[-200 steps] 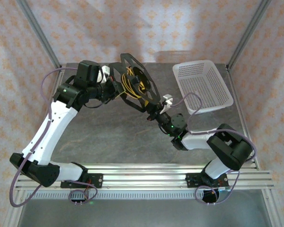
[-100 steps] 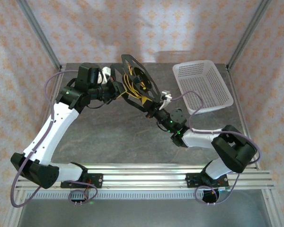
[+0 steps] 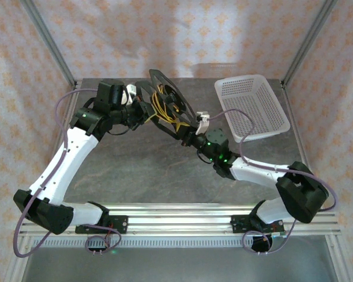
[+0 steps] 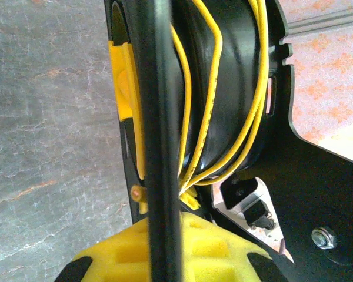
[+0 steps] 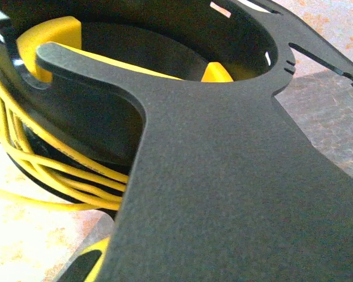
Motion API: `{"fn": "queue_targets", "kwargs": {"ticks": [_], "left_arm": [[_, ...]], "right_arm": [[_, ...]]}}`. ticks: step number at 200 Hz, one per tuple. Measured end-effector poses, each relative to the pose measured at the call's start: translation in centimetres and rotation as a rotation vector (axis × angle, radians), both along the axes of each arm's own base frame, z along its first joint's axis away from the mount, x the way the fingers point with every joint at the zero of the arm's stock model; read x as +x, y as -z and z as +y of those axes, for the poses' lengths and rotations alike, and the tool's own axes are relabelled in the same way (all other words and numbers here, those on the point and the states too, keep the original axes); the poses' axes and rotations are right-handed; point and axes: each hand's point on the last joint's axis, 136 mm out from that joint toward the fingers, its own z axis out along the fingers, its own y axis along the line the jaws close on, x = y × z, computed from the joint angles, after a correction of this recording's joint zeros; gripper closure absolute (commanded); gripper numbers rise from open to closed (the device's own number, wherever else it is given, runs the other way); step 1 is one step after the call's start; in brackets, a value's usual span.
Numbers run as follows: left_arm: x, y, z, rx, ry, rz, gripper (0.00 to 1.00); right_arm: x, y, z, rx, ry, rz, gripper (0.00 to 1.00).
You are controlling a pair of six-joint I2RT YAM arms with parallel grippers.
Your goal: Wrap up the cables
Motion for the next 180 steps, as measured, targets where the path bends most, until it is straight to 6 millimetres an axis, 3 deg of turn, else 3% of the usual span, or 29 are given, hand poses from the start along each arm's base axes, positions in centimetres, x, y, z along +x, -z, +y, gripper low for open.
{"fn": "queue_targets", "kwargs": {"ticks": [67, 153, 167, 180], "left_arm": [[-0.5, 0.4, -0.1, -0.003, 0.009, 0.03, 1.0], [-0.5, 0.4, 0.0, -0.019, -0.001, 0.048, 1.0], [-0.5, 0.5, 0.0, -0.023, 0.0, 0.054, 1.0], [-0.4, 0.7, 0.1, -0.027, -0.005, 0.056, 1.0]], "right_arm": [[-1.5, -0.9, -1.3, -0.085, -0.007, 0.023, 0.65], [-2.3, -2.6, -0.6, -0.1, 0.046, -0.058, 0.59], [-2.5, -3.3, -0.6, -0.077, 0.052, -0.076, 0.54], [-3.4, -4.2, -0.1, -0.051, 0.026, -0.094, 0.41]]}}
